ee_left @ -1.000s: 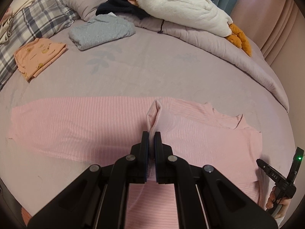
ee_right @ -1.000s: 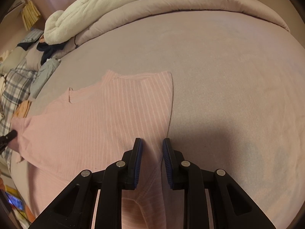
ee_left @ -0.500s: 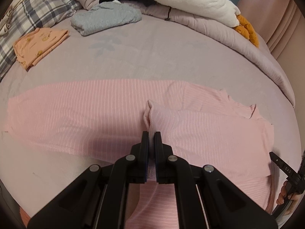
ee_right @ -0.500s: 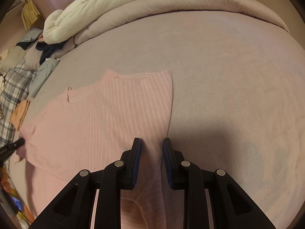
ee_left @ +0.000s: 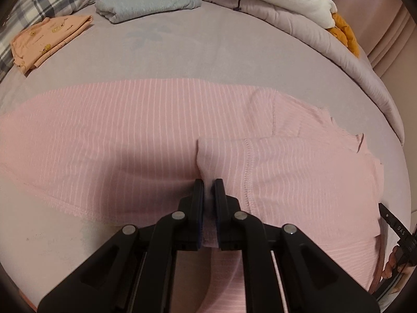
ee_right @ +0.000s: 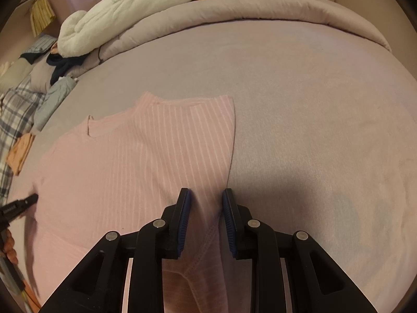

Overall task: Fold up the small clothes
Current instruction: 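Drag the held side panel over the shirt body with the left gripper, then lower the folded panel onto the shirt and open the left gripper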

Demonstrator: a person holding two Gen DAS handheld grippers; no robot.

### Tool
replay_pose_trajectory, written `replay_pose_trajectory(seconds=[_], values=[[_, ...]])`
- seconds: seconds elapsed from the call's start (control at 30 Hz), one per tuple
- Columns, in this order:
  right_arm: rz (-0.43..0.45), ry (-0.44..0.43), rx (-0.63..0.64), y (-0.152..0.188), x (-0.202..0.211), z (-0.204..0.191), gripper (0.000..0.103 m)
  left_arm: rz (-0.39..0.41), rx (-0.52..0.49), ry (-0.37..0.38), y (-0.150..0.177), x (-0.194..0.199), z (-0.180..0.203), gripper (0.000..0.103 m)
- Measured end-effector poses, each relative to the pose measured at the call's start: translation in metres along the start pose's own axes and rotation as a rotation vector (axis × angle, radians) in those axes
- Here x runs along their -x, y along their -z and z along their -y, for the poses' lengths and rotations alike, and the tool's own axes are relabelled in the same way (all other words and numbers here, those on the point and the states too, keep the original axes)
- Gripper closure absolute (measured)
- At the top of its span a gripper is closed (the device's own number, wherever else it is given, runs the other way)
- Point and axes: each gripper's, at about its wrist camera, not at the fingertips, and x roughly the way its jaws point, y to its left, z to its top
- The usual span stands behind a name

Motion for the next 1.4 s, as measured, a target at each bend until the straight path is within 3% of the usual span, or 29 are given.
replay_pose_trajectory(seconds=[0.13, 0.3, 0.43, 0.83, 1.4], values=[[0.011, 0.028, -0.039, 0.003, 0.0, -0.001, 0.078, -0.02, -0.017, 0.002, -0.003, -0.004, 0.0, 0.093], [-0.029, 0.083, -0.068, -0.004, -0.003, -0.008, 0.078, -0.051, 0.056, 0.101, -0.005, -0.008, -0.017, 0.092], [-0.051, 0.139, -0.078, -0.008, -0.007, -0.016, 0.078, -0.04, 0.027, 0.143, -0.001, -0.004, -0.02, 0.092], [-0.048, 0.269, -0.153, -0.013, -0.017, -0.035, 0.078, -0.137, 0.178, 0.378, -0.004, -0.012, -0.053, 0.092], [-0.04, 0.271, -0.203, 0.001, -0.019, -0.036, 0.077, -0.075, 0.079, 0.272, -0.003, -0.009, -0.037, 0.092]])
